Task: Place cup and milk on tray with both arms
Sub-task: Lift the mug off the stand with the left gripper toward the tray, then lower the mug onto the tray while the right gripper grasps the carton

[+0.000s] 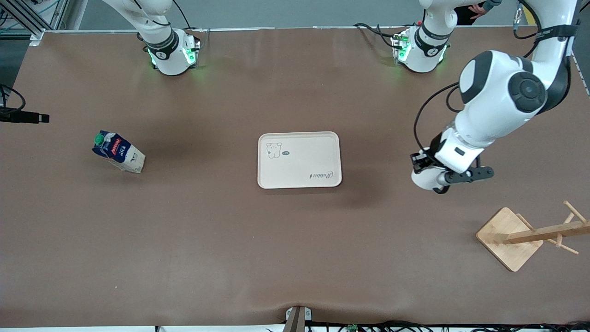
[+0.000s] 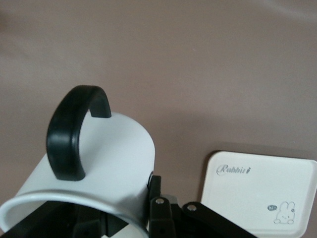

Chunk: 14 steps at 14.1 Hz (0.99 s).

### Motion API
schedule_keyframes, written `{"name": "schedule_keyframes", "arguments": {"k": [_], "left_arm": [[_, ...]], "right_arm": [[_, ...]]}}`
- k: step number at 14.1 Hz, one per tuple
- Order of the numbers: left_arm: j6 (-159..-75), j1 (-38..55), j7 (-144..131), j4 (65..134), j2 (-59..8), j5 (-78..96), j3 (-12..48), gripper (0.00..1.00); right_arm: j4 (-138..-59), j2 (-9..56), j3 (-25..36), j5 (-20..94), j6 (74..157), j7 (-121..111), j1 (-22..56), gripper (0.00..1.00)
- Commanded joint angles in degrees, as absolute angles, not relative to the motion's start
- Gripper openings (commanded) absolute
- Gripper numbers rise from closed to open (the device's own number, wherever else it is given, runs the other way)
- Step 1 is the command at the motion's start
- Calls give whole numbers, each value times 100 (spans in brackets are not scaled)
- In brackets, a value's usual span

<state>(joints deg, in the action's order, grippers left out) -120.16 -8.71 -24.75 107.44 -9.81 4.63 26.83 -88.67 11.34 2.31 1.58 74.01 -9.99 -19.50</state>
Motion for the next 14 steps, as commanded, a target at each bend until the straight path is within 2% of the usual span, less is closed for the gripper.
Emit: {"name": "schedule_keyframes", "arguments": {"k": [1, 3, 7, 14], "left_arm": [[-11576, -494, -2951, 10241, -1422, 299, 2698, 0], [-11522, -177, -3478, 10064, -1721, 299, 2690, 0], [-11522, 429, -4620, 9704, -2354, 308, 2681, 0], [-11522, 1176, -6220, 8870, -3540, 413, 2681, 0]], "right_arm": [[-8912, 1178, 149, 387, 7444, -1081, -2250, 100], [-8973, 1169, 158, 352, 7531, -1098, -2267, 100], [-10210, 599, 132, 107, 8488, -1099, -2233, 100], [-11275, 527, 149, -229, 9456, -1072, -2364, 100]]}}
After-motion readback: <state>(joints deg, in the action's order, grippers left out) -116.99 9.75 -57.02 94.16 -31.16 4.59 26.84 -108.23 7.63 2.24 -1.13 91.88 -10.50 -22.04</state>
